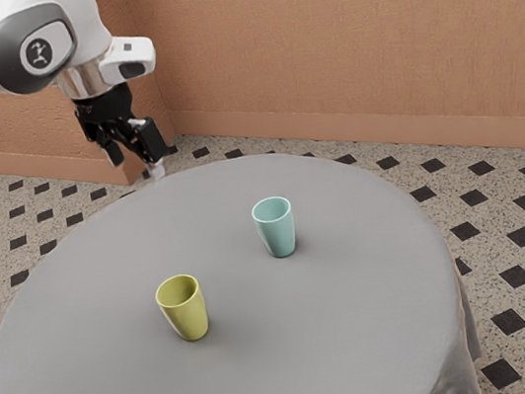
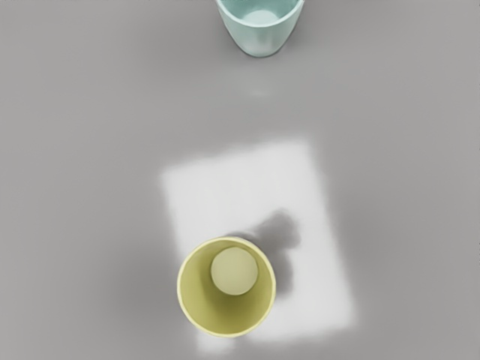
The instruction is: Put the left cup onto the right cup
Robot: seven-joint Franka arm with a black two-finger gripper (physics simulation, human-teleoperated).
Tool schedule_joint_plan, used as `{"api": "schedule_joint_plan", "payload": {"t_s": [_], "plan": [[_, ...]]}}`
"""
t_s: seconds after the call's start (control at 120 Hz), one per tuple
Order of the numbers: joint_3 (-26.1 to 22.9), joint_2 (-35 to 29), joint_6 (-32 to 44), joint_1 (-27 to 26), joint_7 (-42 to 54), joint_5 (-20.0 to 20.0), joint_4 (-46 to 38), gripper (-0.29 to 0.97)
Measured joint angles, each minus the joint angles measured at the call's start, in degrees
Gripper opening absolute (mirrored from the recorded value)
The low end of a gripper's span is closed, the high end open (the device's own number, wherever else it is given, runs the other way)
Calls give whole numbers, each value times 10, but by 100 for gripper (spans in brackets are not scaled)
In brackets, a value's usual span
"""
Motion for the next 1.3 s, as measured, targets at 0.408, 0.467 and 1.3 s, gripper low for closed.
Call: {"api": "schedule_joint_plan", "payload": {"t_s": [0.408, 0.467, 1.3], "plan": [[-11, 19, -27, -1, 2, -1, 38, 66], [-11, 24, -29, -2, 3, -1, 46, 66], [-20, -8, 49, 58, -27, 10, -141, 66]]}}
